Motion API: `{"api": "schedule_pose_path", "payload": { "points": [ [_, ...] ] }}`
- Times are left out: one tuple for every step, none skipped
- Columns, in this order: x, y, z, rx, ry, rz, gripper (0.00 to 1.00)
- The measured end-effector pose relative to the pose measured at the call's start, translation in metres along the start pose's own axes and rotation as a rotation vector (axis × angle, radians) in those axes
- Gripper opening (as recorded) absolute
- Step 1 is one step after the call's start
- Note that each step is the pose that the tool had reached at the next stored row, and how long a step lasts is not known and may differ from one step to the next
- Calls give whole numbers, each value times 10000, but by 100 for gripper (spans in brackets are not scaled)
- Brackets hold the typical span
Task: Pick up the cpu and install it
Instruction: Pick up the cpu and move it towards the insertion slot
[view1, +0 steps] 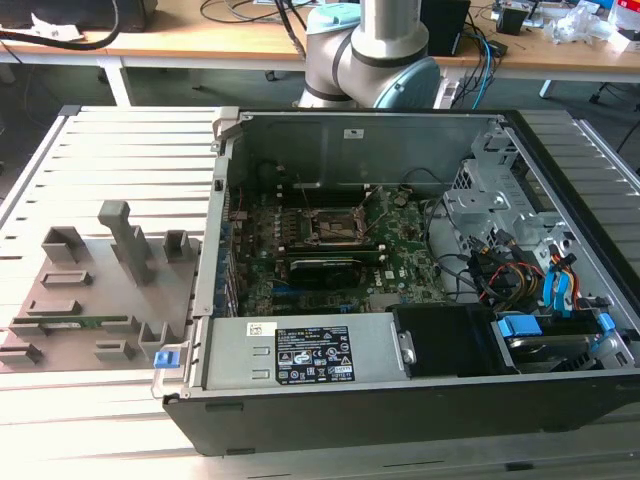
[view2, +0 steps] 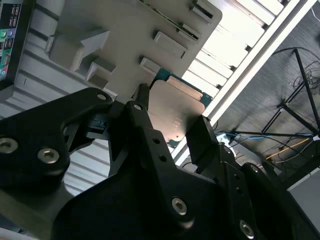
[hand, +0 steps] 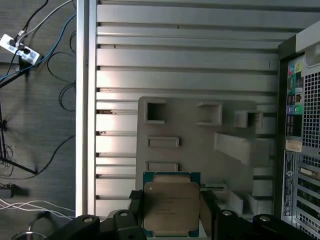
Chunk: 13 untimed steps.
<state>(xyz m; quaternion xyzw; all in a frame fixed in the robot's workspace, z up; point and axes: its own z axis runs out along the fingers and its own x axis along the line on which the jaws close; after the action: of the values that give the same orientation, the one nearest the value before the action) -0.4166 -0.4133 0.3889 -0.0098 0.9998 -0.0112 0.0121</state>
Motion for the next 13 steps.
{"api": "schedule_pose_path", "payload": {
  "points": [
    [0, 15, -13, -6, -1, 2, 54],
    [-1, 43, -17, -6, -1, 0, 54],
    [-1, 55, -19, -6, 0, 1, 54],
    [-2, 74, -28, -6, 0, 2, 54],
    [-3, 95, -55, -6, 0, 1, 54],
    [-4, 105, -70, -6, 0, 1, 54],
    [-4, 113, -82, -6, 0, 1, 54],
    [-5, 118, -98, -6, -1, 0, 54],
    [-5, 118, -99, -7, -3, -1, 54],
    [-4, 119, -101, -6, 0, 1, 54],
    [-5, 119, -102, -6, -1, 1, 54],
    [-5, 119, -104, -5, 1, 1, 54],
    [-13, 119, -105, -4, 3, 2, 54]
  ]
}}
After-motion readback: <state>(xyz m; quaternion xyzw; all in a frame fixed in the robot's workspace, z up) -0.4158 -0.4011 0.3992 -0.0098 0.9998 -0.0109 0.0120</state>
